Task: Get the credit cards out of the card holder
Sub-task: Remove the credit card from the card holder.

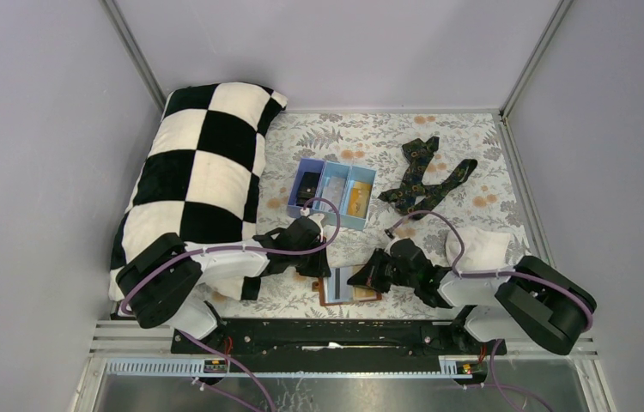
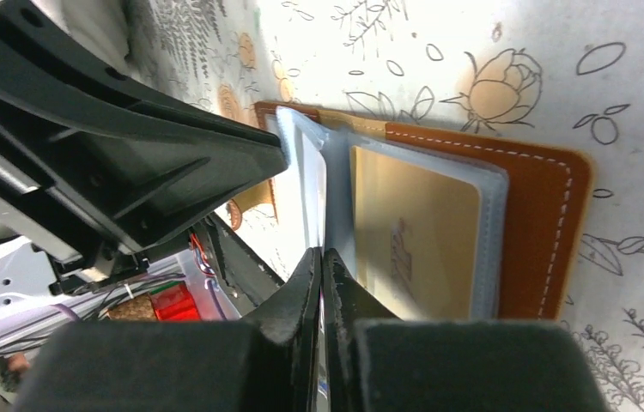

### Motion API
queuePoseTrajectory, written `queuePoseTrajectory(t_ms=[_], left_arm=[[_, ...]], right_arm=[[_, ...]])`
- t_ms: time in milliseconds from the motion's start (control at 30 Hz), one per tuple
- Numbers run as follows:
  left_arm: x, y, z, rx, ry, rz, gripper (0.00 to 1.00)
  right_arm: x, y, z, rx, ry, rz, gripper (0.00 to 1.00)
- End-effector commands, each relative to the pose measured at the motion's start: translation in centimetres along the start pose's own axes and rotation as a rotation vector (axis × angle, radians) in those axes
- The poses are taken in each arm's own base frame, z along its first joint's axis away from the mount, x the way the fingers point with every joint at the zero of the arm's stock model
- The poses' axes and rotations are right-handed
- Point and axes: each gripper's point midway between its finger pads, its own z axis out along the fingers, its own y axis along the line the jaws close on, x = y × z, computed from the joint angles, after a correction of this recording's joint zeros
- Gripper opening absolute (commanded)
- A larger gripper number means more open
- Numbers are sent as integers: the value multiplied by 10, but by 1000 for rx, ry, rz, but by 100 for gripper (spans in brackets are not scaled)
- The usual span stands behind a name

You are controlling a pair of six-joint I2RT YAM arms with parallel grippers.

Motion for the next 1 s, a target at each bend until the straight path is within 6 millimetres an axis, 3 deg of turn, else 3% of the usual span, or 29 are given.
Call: queuePoseTrajectory(t_ms=[0, 300, 567, 667, 800, 967], left_arm=[[15, 25, 4, -92, 34, -5, 13], [21, 31, 6, -105, 43, -14, 12], [20, 36, 2, -126, 35, -7, 12], [18, 32, 0, -109, 33, 7, 13], [8, 7, -11, -14, 23, 44, 22], [-18, -21, -42, 40, -41, 84, 41]], right_arm=[[-6, -2, -7, 17, -53, -4, 3], [-6, 2, -11, -3, -54, -15, 0], [-4, -25, -27, 97, -89, -14, 0], [-8, -24, -39, 102, -128, -41, 0], [-15, -13, -56, 88, -173, -84, 0], [-22, 4, -77, 83, -203, -141, 0]])
